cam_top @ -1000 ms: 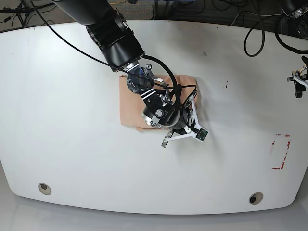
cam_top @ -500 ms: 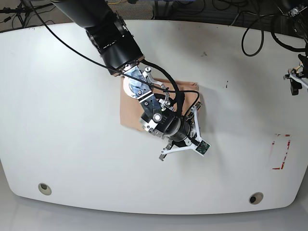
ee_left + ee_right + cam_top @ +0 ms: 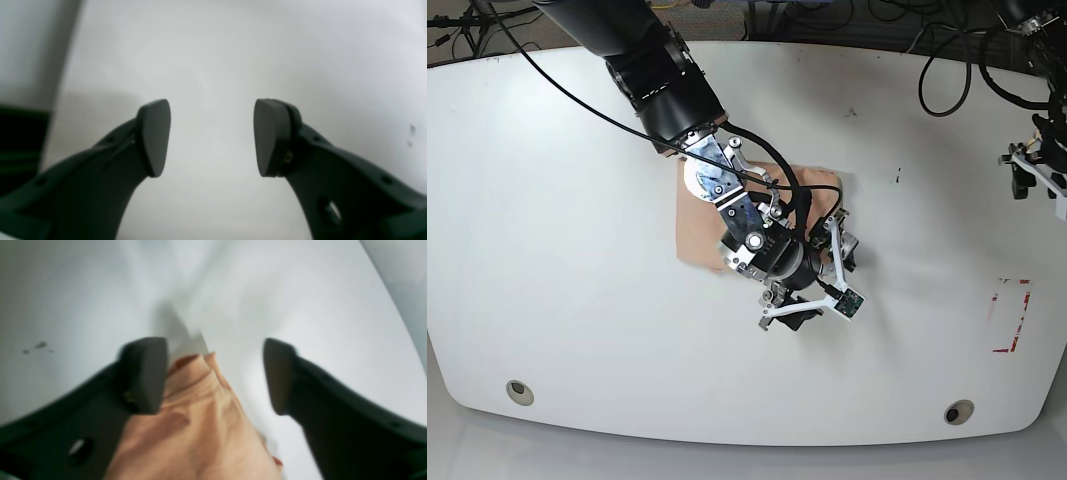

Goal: Fold the T-shirt properly
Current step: 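Grasp the folded bundle edges with both grippers, then rotate and flatten the folded bundle with both grippers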

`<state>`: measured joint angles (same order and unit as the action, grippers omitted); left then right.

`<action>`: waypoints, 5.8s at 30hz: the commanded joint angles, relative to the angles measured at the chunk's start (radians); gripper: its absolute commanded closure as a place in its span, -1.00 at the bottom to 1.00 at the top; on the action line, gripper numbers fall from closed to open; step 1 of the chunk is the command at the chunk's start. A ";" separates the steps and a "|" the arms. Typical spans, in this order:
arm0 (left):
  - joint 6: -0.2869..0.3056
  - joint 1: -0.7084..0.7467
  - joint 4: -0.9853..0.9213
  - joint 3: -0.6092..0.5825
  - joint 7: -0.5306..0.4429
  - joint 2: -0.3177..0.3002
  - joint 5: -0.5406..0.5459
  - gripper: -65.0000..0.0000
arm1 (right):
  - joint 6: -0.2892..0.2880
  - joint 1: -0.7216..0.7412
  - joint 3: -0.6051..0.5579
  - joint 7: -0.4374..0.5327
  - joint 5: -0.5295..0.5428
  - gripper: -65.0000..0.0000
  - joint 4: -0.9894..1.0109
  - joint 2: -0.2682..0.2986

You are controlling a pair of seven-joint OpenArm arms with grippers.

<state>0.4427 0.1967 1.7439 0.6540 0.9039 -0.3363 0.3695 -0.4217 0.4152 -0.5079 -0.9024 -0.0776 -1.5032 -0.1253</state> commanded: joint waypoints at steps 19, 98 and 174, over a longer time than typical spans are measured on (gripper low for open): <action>-0.002 -0.090 0.207 -0.566 -0.018 0.200 0.003 -0.15 | -0.138 -0.181 0.375 0.025 0.009 0.64 -0.261 0.131; -0.002 -0.311 -0.038 -0.796 0.119 0.245 0.064 0.40 | -0.273 -0.304 0.616 0.223 0.003 0.76 -0.083 0.042; -0.529 -0.245 -0.361 -1.055 -0.437 0.305 -0.387 -0.50 | -0.276 -0.553 0.687 0.108 0.008 0.76 -0.451 0.138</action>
<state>-0.0807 -0.0330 1.4506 -0.4065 0.4835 -0.0307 -0.0116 -0.6994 -0.1490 0.1768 -0.8158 -0.0818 -1.9339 0.0113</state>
